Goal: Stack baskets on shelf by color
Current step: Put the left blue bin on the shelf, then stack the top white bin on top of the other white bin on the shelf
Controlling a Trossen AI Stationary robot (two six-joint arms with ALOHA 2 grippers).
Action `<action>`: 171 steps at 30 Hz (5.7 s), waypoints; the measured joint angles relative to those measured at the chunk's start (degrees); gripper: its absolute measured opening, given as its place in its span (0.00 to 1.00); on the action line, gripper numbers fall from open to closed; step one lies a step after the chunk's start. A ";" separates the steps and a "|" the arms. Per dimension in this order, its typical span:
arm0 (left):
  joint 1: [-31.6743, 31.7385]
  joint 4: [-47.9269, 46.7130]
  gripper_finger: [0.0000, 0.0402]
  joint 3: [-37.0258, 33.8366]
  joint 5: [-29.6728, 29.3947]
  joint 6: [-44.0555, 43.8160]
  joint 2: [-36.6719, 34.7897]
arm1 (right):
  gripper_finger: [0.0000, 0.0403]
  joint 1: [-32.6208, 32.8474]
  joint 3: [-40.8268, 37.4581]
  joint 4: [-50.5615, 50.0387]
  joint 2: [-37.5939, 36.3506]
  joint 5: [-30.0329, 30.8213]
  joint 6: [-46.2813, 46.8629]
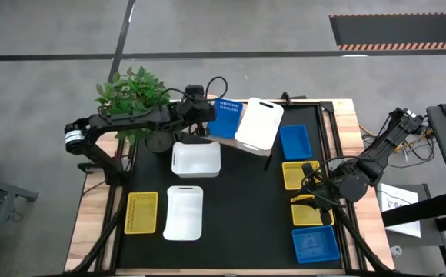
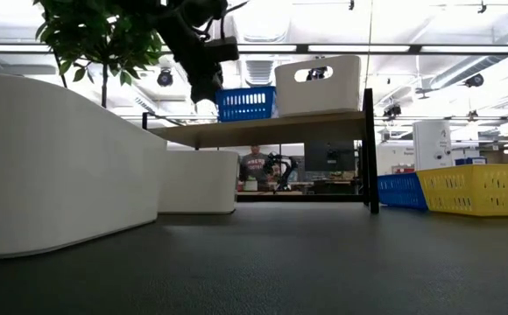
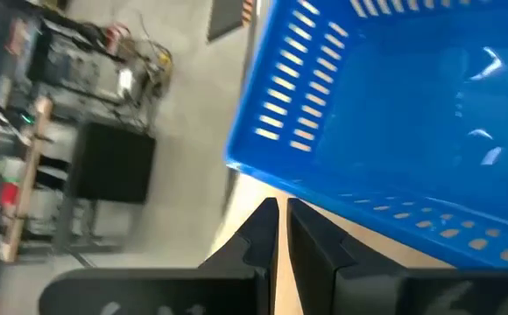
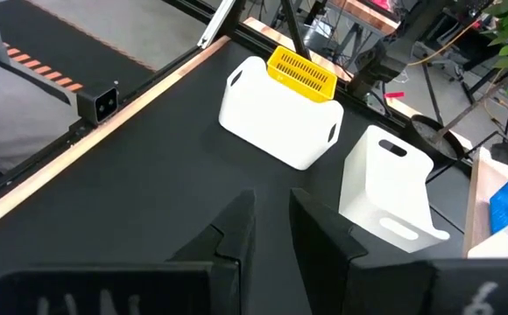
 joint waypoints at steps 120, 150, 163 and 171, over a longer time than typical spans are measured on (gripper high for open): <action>-34.34 16.07 0.01 -27.14 -5.32 -57.10 -0.70 | 0.16 -0.01 0.02 0.44 0.00 -0.02 -0.75; -34.60 43.54 0.02 -26.70 4.63 -56.21 5.01 | 0.16 0.00 0.02 0.38 0.00 -0.04 1.51; -34.69 44.32 0.26 -26.60 12.45 -48.26 -0.29 | 0.16 0.00 0.02 4.42 0.93 0.11 7.38; -36.14 44.40 0.26 -27.04 13.65 -30.85 -10.12 | 0.16 -0.16 0.88 14.44 9.87 8.97 9.33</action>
